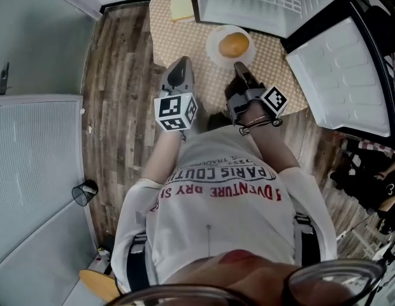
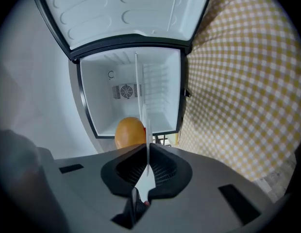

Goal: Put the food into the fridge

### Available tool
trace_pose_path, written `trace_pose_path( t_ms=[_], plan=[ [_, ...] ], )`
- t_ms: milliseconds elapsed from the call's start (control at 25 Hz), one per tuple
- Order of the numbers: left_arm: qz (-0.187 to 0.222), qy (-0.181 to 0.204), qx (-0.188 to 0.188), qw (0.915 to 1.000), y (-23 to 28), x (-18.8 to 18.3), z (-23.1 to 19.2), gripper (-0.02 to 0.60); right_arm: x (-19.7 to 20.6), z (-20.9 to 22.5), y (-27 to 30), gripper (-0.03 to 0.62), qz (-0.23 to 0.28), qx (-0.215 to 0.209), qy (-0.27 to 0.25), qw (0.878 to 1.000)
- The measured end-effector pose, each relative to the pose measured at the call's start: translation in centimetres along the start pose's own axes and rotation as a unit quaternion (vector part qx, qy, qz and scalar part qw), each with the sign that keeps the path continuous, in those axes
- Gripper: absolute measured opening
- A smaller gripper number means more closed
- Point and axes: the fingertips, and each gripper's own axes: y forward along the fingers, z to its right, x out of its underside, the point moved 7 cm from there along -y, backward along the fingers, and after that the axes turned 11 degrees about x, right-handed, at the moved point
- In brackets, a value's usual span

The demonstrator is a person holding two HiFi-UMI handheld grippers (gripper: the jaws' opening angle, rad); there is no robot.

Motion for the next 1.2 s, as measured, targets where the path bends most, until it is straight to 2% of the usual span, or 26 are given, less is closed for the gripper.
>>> trace_pose_path(
  t_ms=[240,440,880,1200],
  plan=[
    [-0.002,0.005,0.028,0.9996,7.6,-2.1,-1.4,0.028,-4.4,-2.6,3.6,0.034,0.03,-0.014,-0.018,0.999],
    [-0.004,0.009,0.058,0.9982,11.3,-3.3,-1.5,0.028,-6.2,-4.0,5.2,0.035,0.054,-0.016,-0.009,0.998],
    [-0.021,0.027,0.135,0.9903,15.7,-5.3,-3.1,0.028,-8.9,-6.8,7.3,0.035,0.141,-0.015,0.002,0.99],
    [-0.03,0.022,0.156,0.987,18.2,-5.6,-5.0,0.028,-11.1,-8.3,10.6,0.035,0.185,0.002,0.013,0.983]
  ],
)
